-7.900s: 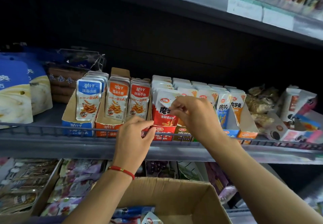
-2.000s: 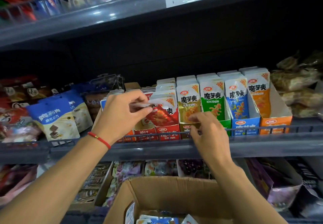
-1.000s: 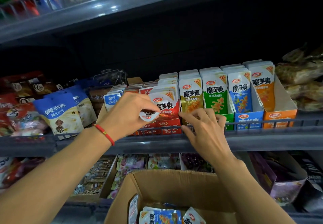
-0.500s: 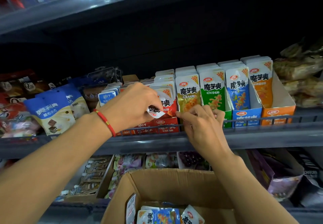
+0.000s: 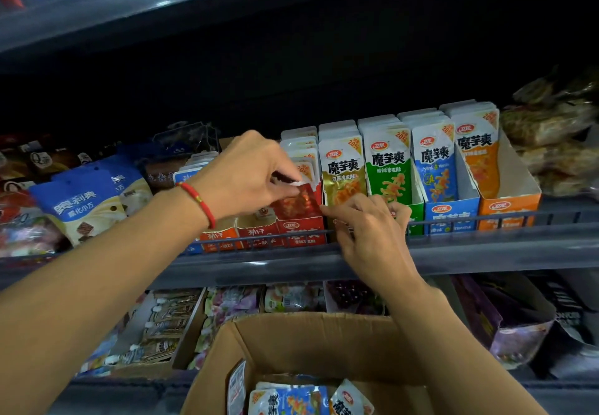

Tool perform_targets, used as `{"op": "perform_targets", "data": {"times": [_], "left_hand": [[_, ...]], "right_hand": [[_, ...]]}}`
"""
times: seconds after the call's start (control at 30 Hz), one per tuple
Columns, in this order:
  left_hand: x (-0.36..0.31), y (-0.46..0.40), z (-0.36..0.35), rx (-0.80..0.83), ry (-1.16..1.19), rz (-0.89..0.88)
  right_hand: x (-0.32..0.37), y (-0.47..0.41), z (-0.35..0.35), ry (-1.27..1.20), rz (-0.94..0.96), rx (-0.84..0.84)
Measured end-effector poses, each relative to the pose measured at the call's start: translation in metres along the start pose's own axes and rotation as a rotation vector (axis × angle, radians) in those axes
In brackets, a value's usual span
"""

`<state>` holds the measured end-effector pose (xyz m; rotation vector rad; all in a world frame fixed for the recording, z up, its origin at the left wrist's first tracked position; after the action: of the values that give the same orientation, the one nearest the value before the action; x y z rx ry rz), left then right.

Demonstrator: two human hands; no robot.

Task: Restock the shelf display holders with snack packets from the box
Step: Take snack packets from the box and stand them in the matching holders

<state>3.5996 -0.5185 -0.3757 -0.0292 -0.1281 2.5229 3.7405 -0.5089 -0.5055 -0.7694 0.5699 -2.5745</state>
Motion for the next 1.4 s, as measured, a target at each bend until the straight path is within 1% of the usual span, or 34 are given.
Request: {"op": "perform_targets", "data": {"times": [0.1, 0.17, 0.27, 0.33, 0.4, 0.47, 0.5, 0.6, 0.67, 0.73, 0.83, 0.87, 0.97, 1.03, 1.07, 1.13, 1.2, 1.23, 1.27, 1.3, 1.33, 1.4], "left_hand": [[0.009, 0.013, -0.002, -0.061, 0.022, -0.012], [0.012, 0.014, -0.002, -0.060, -0.010, -0.023], [0.001, 0.001, -0.012, 0.016, -0.165, -0.048], [-0.003, -0.009, -0.024, 0.053, -0.243, -0.017], [0.004, -0.013, -0.033, 0.051, -0.184, 0.091], [0.010, -0.005, -0.038, -0.001, -0.088, 0.192], [0.011, 0.003, -0.039, -0.069, -0.026, 0.227], [0.017, 0.034, -0.035, -0.348, 0.241, 0.340], [0.025, 0.044, -0.038, -0.474, 0.350, 0.403], [0.030, 0.040, -0.040, -0.496, 0.326, 0.431], [0.030, 0.022, -0.044, -0.387, 0.290, 0.423], [0.031, 0.020, -0.044, -0.376, 0.293, 0.429], [0.039, 0.033, -0.042, -0.470, 0.352, 0.466], [0.041, 0.051, -0.049, -0.539, 0.469, 0.479], [0.042, 0.061, -0.055, -0.564, 0.538, 0.480], [0.042, 0.083, -0.073, -0.570, 0.626, 0.482], [0.043, 0.101, -0.099, -0.512, 0.675, 0.473], [0.043, 0.108, -0.115, -0.447, 0.699, 0.463], [0.042, 0.113, -0.133, -0.346, 0.717, 0.444], [0.041, 0.116, -0.153, -0.203, 0.728, 0.417], [0.039, 0.118, -0.175, -0.024, 0.722, 0.387], [0.038, 0.125, -0.219, 0.362, 0.643, 0.319]], "right_hand": [[0.001, 0.000, 0.001, -0.015, -0.016, -0.003], [0.002, 0.000, 0.001, -0.017, -0.029, 0.001], [0.003, 0.000, 0.000, -0.004, -0.043, 0.023], [0.002, 0.000, 0.001, -0.001, -0.042, 0.041], [0.002, 0.001, 0.002, 0.008, -0.041, 0.065], [0.001, 0.001, 0.002, 0.009, -0.040, 0.090], [0.001, 0.001, 0.002, 0.013, -0.042, 0.104], [0.002, 0.002, 0.001, 0.020, -0.035, 0.109], [0.002, 0.003, 0.000, 0.009, -0.030, 0.095], [0.002, 0.003, -0.001, -0.003, -0.025, 0.086], [0.002, 0.002, -0.001, -0.008, -0.039, 0.077], [0.002, 0.002, -0.001, -0.005, -0.033, 0.074], [0.001, 0.005, -0.001, -0.002, -0.017, 0.108], [0.000, 0.007, -0.001, -0.010, 0.010, 0.134], [0.000, 0.010, 0.001, -0.032, 0.022, 0.130], [0.003, 0.019, 0.010, -0.073, 0.060, 0.052], [0.011, 0.030, 0.020, -0.098, 0.091, -0.038], [0.014, 0.036, 0.021, -0.119, 0.103, -0.037], [0.018, 0.042, 0.016, -0.151, 0.113, 0.012], [0.021, 0.047, 0.007, -0.181, 0.116, 0.114], [0.025, 0.054, -0.009, -0.189, 0.111, 0.267], [0.026, 0.075, -0.056, -0.106, 0.093, 0.653]]}}
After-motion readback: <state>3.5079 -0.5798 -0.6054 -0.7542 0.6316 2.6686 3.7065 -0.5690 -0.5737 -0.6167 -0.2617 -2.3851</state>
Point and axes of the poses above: each hand's wrist, its own y-axis away from the middle knuckle, its own z-axis out of the back of the hand, x = y × z, the point moved 7 cm from there along -y, towards the middle knuckle, and after that the axes turned 13 degrees about x, right-handed, at the moved point
